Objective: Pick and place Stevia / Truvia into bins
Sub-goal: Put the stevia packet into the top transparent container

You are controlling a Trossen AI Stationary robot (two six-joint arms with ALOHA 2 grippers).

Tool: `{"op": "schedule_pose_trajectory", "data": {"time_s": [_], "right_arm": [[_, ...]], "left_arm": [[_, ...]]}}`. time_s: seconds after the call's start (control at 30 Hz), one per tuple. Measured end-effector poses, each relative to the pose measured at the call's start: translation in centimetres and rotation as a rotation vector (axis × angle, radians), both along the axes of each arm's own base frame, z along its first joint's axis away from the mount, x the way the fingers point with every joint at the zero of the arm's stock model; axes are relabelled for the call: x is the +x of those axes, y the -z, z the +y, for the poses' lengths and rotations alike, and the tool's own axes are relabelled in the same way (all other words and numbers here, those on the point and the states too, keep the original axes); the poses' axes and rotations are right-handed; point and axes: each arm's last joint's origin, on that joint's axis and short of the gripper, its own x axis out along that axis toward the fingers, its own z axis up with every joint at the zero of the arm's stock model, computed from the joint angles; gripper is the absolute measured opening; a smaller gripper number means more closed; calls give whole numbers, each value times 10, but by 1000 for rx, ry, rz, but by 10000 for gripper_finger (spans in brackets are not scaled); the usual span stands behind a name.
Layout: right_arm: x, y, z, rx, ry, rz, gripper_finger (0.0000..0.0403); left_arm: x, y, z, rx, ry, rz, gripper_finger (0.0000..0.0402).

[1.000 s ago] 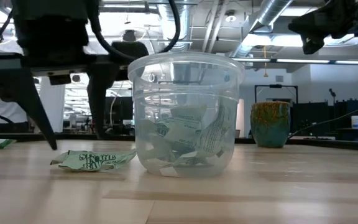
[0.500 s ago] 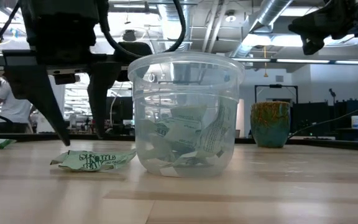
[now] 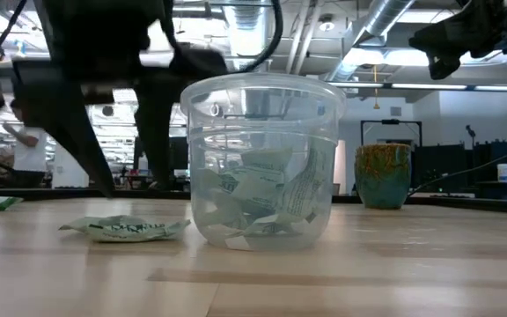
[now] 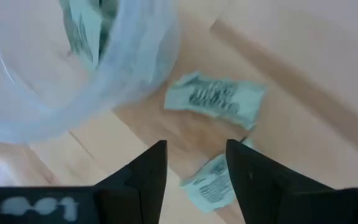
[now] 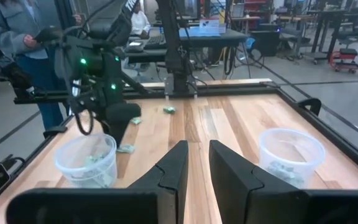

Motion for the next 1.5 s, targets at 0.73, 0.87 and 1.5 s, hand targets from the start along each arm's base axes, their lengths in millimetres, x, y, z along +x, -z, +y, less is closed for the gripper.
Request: {"op": "schedule_pose_trajectory", "data": {"time_s": [0.73,0.87,1.5], "right_arm": [[0,2,0,0,0,16,59],[0,2,0,0,0,24,59],[-1,5,0,0,0,54,59]], "left_arm": [[-4,2,-1,56,144,140,155],[-2,7,0,97,186,147,155],[3,14,-3,138,191,132,155]]}}
